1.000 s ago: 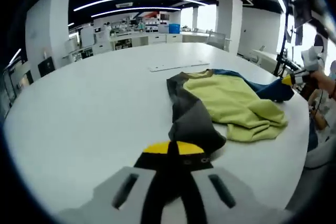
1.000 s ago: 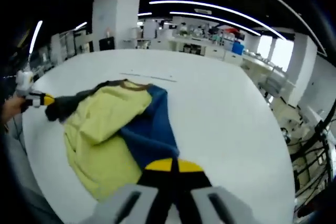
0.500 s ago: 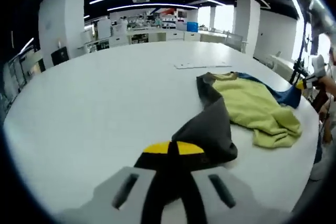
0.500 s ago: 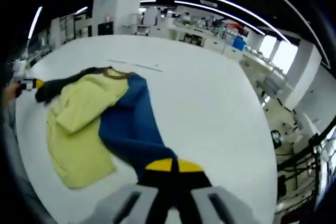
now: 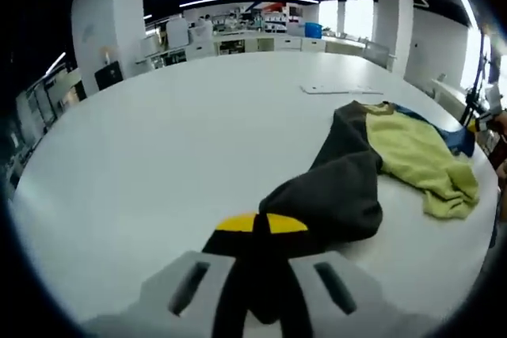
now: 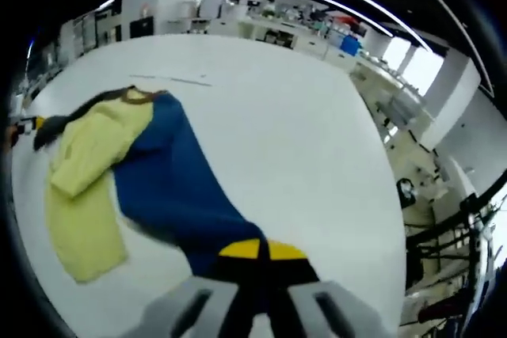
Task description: Fold the garment on the visible template until the final outline fits inside the template.
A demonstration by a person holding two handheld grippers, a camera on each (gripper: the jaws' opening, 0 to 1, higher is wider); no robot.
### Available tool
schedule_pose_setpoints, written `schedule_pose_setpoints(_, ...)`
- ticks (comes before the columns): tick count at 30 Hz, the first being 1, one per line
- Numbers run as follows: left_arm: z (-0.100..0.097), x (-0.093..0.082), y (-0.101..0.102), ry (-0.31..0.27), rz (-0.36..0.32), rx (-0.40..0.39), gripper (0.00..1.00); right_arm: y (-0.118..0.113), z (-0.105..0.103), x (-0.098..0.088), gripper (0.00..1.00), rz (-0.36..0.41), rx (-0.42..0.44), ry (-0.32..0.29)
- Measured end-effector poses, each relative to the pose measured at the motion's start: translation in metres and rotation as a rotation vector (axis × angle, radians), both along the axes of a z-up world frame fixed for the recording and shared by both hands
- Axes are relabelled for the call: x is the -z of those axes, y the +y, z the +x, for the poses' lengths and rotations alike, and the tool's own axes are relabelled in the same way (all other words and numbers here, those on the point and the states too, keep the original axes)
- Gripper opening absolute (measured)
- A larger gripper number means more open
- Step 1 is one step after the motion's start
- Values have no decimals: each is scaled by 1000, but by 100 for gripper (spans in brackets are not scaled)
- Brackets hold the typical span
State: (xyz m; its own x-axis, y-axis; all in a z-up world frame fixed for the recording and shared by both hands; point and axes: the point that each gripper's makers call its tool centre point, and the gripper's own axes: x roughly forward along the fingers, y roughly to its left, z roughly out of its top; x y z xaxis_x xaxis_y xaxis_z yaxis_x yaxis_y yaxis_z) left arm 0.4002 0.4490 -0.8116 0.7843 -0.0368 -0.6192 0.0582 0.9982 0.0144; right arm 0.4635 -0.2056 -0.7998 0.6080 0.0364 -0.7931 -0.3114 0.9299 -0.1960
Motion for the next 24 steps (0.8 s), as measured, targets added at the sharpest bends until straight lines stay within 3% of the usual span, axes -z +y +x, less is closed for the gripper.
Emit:
schedule_pose_setpoints(4,6,7,6,33,43,34,0,-6,5,5,0,-60,-22,20)
schedule_pose_setpoints(12,16,9,31,58,85,12,0,-23,14,6,0,-157,-52,35)
schedule_pose_setpoints(18,26,7,44,69,118,1,0,-34,24,5,0,-208,-65,33)
schedule_pose_setpoints(24,31,9,56,86,151,-4,0,-40,24,7,0,-211,-58,51)
